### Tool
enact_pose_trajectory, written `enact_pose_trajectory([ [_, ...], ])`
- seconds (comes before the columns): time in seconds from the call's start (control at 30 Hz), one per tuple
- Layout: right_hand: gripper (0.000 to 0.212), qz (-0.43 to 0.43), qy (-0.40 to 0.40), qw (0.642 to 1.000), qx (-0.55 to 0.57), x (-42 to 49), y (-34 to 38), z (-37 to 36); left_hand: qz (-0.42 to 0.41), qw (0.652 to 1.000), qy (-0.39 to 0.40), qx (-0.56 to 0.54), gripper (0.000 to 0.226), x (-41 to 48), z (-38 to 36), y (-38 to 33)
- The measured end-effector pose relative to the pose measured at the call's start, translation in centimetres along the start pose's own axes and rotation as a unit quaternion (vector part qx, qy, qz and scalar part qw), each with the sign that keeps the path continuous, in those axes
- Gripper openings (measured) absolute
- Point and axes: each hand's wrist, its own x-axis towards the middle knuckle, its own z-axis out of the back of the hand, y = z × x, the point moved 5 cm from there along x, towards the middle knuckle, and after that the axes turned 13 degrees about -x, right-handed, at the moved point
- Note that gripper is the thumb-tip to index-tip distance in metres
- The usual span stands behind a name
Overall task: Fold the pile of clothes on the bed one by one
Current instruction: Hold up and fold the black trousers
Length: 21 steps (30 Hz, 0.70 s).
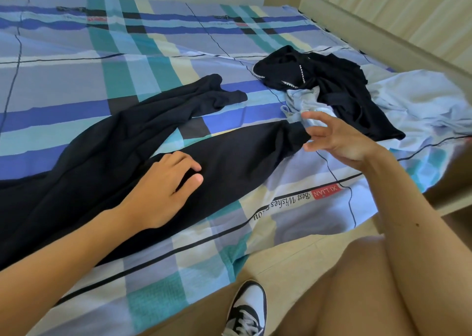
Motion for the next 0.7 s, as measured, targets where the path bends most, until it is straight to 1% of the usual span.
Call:
enact_pose_trajectory([
  [0.03,0.074,0.010,0.009,1.000,0.004,0.0,-0.1,-0.3,0.003,1.000,0.003,-0.001,0.053,-0.2,-0.1,0.3],
  [0.07,0.075,0.010,0.007,1.000,-0.016,-0.1,-0.4,-0.5,0.004,1.000,0.005,-0.004,0.057,-0.4,-0.2,0.4],
  [0.1,0.071,0.006,0.000,0.999,-0.046,-0.1,-0.8,-0.8,0.008,1.000,0.009,-0.006,0.060,-0.8,-0.3,0.6],
  [0.17,0.050,-0.009,-0.034,0.997,-0.075,-0.1,-1.7,-0.9,0.008,1.000,0.023,0.006,0.066,-1.2,-0.7,0.7],
  [0.23,0.035,-0.017,-0.073,0.995,-0.062,-0.2,-2.1,-0.8,0.003,0.999,0.036,0.023,0.070,-1.2,-1.0,0.6],
  [0.3,0.035,-0.016,-0.108,0.993,-0.049,-0.3,-1.8,-0.6,0.009,0.999,0.044,0.018,0.076,-1.0,-1.0,0.6],
  [0.37,0.038,0.003,-0.141,0.988,-0.070,-0.3,-1.0,-0.8,0.013,0.998,0.055,0.010,0.085,-1.0,-1.0,0.6],
  [0.43,0.032,0.017,-0.161,0.982,-0.093,-0.1,-0.1,-1.4,0.016,0.998,0.066,0.001,0.097,-1.1,-0.8,0.7],
  [0.5,0.026,-0.001,-0.170,0.980,-0.100,0.4,0.0,-1.9,0.018,0.997,0.075,-0.008,0.102,-1.3,-0.7,0.9],
  [0.6,0.027,-0.045,-0.185,0.978,-0.085,0.6,-0.2,-1.8,0.016,0.996,0.085,-0.009,0.104,-1.5,-0.6,0.9],
  [0.7,0.029,-0.065,-0.226,0.971,-0.051,0.0,-0.7,-0.6,0.018,0.996,0.084,-0.012,0.105,-1.5,-0.5,1.0],
])
